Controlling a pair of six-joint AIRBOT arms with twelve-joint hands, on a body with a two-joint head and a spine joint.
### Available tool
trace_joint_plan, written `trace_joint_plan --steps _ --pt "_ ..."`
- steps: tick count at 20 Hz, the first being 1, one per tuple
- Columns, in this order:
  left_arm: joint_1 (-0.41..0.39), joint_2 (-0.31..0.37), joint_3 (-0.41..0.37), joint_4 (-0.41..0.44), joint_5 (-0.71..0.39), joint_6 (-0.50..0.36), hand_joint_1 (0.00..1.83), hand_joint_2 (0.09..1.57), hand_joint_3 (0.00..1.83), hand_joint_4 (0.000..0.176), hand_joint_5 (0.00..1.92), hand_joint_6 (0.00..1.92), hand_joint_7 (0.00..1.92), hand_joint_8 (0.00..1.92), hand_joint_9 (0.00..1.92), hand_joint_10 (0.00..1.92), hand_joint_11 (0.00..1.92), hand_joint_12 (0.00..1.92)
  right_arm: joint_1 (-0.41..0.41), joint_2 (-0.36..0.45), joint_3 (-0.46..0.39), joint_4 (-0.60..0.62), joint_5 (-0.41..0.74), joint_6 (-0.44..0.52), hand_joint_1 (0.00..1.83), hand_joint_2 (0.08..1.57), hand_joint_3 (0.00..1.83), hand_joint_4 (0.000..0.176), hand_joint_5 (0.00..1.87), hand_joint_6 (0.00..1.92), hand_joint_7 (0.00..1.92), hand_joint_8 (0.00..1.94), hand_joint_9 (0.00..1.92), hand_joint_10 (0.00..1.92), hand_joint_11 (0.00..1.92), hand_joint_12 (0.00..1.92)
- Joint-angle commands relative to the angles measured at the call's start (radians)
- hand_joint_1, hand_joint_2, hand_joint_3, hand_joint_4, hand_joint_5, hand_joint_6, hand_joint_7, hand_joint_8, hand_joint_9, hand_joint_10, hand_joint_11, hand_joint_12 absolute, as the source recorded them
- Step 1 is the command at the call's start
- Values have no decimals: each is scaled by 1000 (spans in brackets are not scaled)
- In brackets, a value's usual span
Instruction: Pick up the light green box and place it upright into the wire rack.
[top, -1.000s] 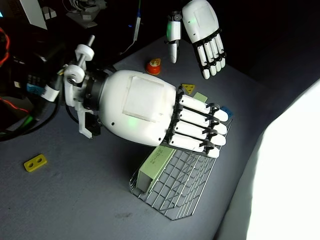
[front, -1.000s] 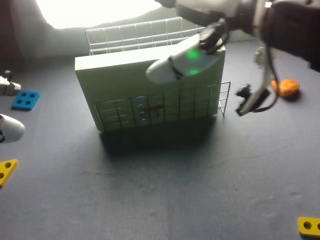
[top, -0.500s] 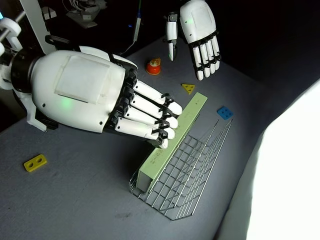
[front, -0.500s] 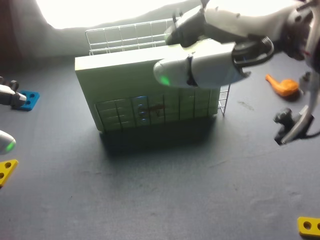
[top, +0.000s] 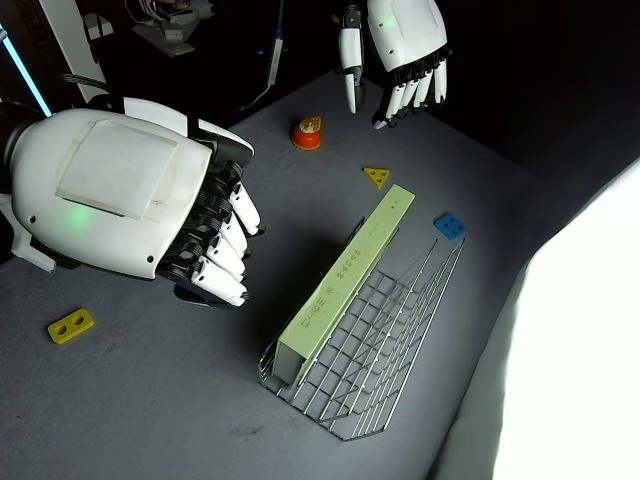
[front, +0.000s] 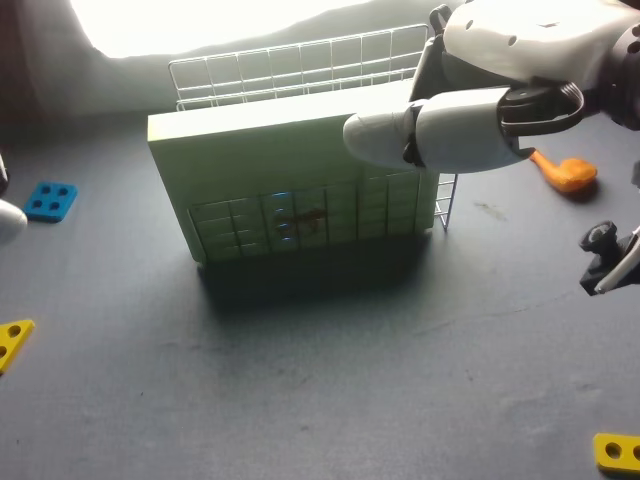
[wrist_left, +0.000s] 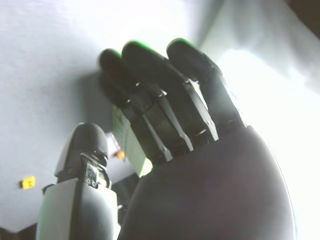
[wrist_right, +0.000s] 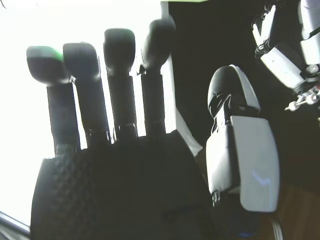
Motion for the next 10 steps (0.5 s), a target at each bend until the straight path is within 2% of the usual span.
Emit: trace_joint_plan --steps 1,3,9,10 --pt "-9 5 2 13 -38 18 229 1422 8 0 909 1578 1057 1599 1008 1847 879 1921 14 8 -8 -39 20 2 12 1208 3 168 1219 1835 1278 1841 1279 1921 1295 1921" --pt "-6 5 -7 -8 -32 37 215 1431 6 0 902 1660 1041 1671 1011 1893 918 1921 15 12 -23 -66 20 2 5 1206 2 176 1213 1832 1268 1836 1269 1921 1289 1921" --pt "12 12 -16 -36 -25 54 231 1441 5 0 851 1596 1002 1685 980 1901 905 1921 13 16 -39 -105 23 8 0 1219 5 176 1198 1873 1275 1895 1285 1921 1273 1921" --pt "13 12 -14 -36 -24 54 231 1441 5 0 851 1596 1002 1685 980 1901 905 1921 6 16 -39 -172 27 60 0 1219 5 176 1198 1873 1275 1895 1285 1921 1273 1921"
